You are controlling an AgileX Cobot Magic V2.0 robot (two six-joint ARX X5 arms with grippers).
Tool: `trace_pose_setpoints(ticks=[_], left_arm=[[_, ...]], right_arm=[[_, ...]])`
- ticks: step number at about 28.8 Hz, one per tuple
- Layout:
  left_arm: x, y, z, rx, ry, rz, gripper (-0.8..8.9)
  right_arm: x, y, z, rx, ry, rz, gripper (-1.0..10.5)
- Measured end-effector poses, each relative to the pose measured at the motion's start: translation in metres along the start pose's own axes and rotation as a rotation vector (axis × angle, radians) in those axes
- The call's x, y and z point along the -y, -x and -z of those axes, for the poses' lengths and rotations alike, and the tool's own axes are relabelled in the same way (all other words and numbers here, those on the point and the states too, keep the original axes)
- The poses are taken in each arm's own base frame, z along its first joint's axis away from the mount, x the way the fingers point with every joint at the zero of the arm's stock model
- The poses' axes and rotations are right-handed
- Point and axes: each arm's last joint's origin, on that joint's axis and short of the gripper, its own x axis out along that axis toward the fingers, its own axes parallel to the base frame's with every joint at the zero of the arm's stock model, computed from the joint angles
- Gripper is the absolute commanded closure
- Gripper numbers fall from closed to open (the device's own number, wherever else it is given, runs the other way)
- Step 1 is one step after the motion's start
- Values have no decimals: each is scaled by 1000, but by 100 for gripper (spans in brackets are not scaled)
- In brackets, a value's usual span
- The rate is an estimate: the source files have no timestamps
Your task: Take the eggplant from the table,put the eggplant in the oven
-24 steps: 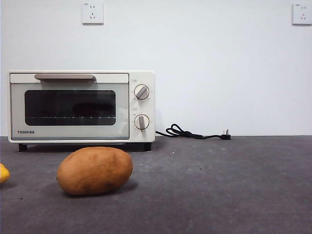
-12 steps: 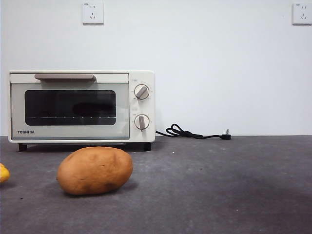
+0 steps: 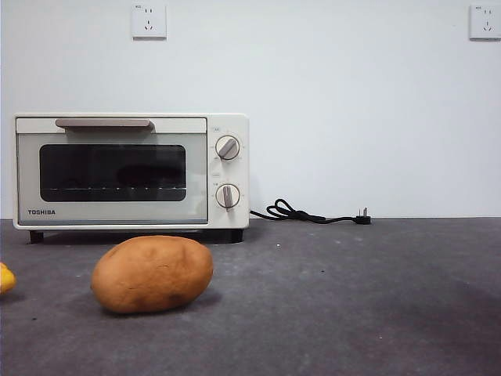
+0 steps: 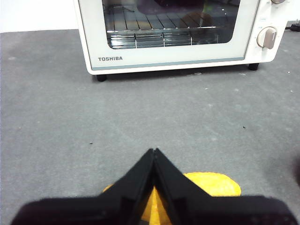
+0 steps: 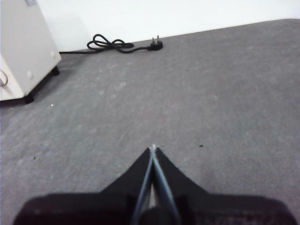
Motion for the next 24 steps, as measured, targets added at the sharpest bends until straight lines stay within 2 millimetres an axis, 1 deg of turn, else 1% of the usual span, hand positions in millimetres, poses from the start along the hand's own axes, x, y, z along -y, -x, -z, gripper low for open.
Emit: trace_pose_setpoints(ticks=[24], left_arm=[[0, 0, 0, 0, 0, 0, 817]], right_arm=[[0, 0, 0, 0, 22, 0, 946]])
